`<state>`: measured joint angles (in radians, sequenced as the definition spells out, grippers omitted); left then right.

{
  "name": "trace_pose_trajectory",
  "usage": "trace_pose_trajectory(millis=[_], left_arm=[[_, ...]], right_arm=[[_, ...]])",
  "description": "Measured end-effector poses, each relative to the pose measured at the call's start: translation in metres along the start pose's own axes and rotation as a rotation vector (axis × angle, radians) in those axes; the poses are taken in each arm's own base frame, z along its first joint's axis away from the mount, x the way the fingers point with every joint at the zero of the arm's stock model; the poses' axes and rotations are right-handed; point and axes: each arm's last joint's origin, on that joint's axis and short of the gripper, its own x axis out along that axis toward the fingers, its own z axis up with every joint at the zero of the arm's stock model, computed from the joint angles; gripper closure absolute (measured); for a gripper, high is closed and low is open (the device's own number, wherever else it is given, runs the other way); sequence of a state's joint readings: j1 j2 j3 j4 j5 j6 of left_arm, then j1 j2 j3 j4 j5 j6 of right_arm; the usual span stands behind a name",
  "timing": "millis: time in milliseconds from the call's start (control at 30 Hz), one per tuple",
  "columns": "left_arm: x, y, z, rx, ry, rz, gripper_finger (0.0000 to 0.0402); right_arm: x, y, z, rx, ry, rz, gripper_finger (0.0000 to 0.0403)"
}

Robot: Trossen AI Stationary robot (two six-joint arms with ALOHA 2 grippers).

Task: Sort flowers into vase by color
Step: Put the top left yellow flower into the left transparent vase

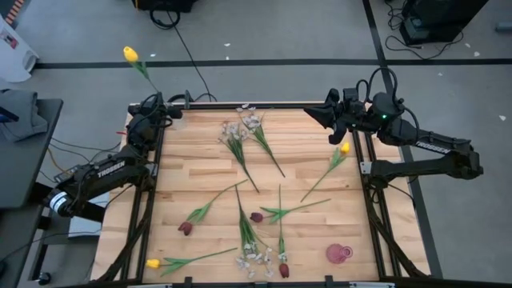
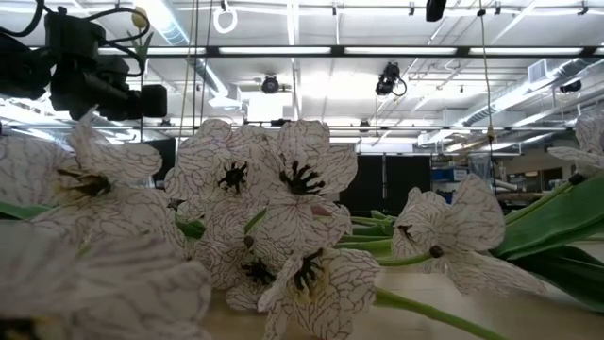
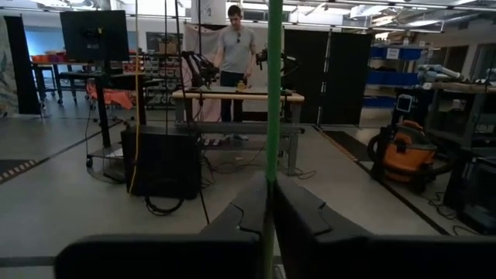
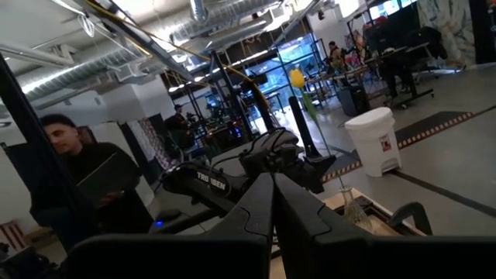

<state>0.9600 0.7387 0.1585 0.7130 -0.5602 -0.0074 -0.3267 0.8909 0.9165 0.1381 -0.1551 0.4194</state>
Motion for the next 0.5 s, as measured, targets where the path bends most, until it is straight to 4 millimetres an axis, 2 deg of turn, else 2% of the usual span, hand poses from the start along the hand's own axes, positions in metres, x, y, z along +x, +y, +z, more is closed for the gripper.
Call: trace_pose_trajectory(millis=[367, 500], left_arm=[[0.0, 0.0, -0.0021, 0.014, 0.019, 0.0, 0.028], [0.0, -0.0001, -0.0027, 0.019, 0.025, -0.004, 0.0263]], right_arm=[[-0.0001, 0.0003, 0.0004, 0.015, -0.003, 0.005, 0.0381], [-0.0001, 0.0004, 0.0007, 0.022, -0.005, 0.006, 0.0381]])
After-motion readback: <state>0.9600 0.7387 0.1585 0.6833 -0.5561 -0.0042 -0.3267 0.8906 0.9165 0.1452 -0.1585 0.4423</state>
